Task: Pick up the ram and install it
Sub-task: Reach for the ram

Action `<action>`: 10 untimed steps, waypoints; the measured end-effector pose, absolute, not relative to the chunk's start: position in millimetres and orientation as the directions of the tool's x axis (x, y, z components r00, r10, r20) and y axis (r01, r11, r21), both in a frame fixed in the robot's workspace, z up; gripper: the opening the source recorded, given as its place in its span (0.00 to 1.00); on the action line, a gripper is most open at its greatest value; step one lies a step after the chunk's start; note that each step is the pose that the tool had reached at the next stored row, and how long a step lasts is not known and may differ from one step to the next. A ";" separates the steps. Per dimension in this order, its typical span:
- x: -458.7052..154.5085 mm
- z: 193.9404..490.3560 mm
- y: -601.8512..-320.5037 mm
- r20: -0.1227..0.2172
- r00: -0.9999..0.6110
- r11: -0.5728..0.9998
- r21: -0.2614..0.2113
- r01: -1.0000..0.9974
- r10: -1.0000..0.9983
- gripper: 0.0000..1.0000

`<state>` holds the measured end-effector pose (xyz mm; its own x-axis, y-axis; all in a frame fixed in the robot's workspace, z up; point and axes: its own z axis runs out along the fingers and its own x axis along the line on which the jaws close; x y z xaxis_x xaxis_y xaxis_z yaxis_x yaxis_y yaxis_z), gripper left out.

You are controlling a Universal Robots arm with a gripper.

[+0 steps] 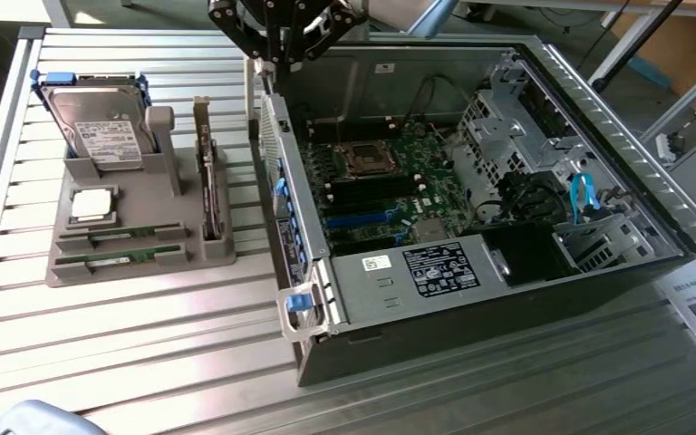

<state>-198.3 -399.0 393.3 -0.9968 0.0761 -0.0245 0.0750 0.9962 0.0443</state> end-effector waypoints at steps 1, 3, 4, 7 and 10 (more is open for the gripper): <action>-203.2 393.3 -398.9 -0.024 -0.997 0.996 0.044 0.075 0.076 0.10; -206.6 393.3 -398.9 -0.024 -0.997 0.996 0.044 0.075 0.076 0.10; -208.2 393.3 -398.9 -0.024 -0.997 0.996 0.044 0.075 0.076 0.10; -212.9 393.3 -398.9 -0.024 -0.997 0.996 0.044 0.075 0.076 0.10; -218.1 393.3 -399.0 -0.025 -0.997 0.996 0.044 0.075 0.076 0.10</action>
